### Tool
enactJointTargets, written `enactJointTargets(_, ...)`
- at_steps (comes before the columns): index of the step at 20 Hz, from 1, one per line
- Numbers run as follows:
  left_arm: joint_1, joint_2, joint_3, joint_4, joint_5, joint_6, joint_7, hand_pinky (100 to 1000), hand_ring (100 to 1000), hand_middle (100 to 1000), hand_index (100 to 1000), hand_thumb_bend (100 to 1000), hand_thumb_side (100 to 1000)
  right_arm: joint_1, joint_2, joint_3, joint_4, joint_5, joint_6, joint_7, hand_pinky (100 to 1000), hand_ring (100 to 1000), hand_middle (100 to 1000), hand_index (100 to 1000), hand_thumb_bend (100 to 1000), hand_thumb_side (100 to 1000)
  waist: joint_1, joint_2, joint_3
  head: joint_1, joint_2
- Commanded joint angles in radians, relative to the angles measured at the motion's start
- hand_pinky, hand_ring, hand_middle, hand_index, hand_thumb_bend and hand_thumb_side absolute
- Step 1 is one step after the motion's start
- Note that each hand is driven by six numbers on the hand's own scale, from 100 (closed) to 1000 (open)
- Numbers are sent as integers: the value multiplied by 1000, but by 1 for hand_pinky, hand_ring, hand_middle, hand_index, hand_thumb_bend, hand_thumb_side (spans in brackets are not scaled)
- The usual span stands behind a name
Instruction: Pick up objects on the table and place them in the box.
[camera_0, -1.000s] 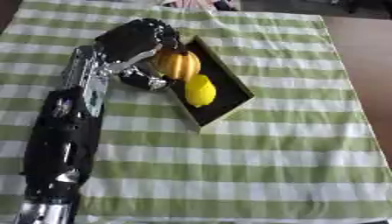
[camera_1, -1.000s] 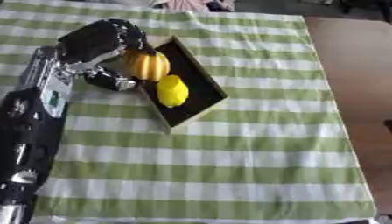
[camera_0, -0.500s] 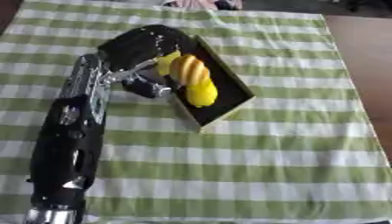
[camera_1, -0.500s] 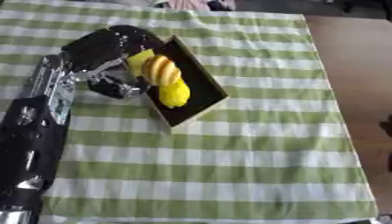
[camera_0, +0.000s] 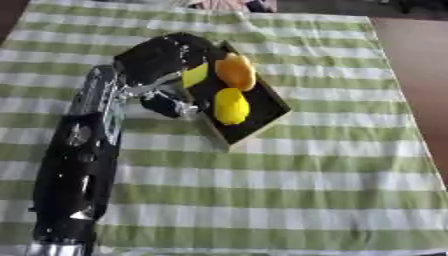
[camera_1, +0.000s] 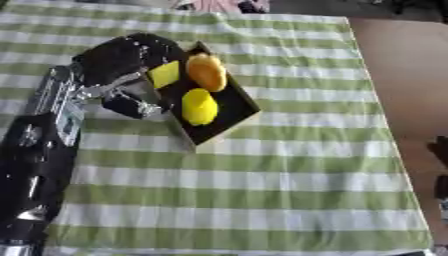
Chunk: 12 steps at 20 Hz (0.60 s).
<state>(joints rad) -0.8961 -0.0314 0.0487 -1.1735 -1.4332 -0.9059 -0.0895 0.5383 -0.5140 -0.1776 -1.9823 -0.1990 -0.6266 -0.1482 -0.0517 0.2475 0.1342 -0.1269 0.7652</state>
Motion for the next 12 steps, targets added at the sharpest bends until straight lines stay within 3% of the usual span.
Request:
enactJointTargets(1,-9,47,-19,-75,138,0,22,848,870,797,969,100,100,13,-7,-13,-18,11,-5,-14,1000,1000,781,1000,100,470,2,-20,3,-15,5)
enactJointTargets(7,31,124,-27,-179,430,35,-3,808,824,745,931,100,100,32,11,-13,-18,24,-27,-21,1000,1000,781,1000,100,470,4,-30,16,-22,5)
enactJointTargets(10,81,197,9,-214,626,60,-41,788,801,716,899,100,334,41,18,-15,-18,20,-41,-25,1000,1000,781,1000,100,470,7,-36,27,-31,5)
enactJointTargets(11,103,230,35,-230,701,84,-53,780,791,701,887,100,481,42,21,-17,-18,16,-51,-26,1000,1000,782,1000,100,470,8,-37,31,-38,5)
enactJointTargets(12,123,264,63,-248,779,115,-67,773,781,686,875,100,568,43,25,-19,-18,11,-64,-27,1000,1000,782,1000,100,470,9,-37,34,-44,5)
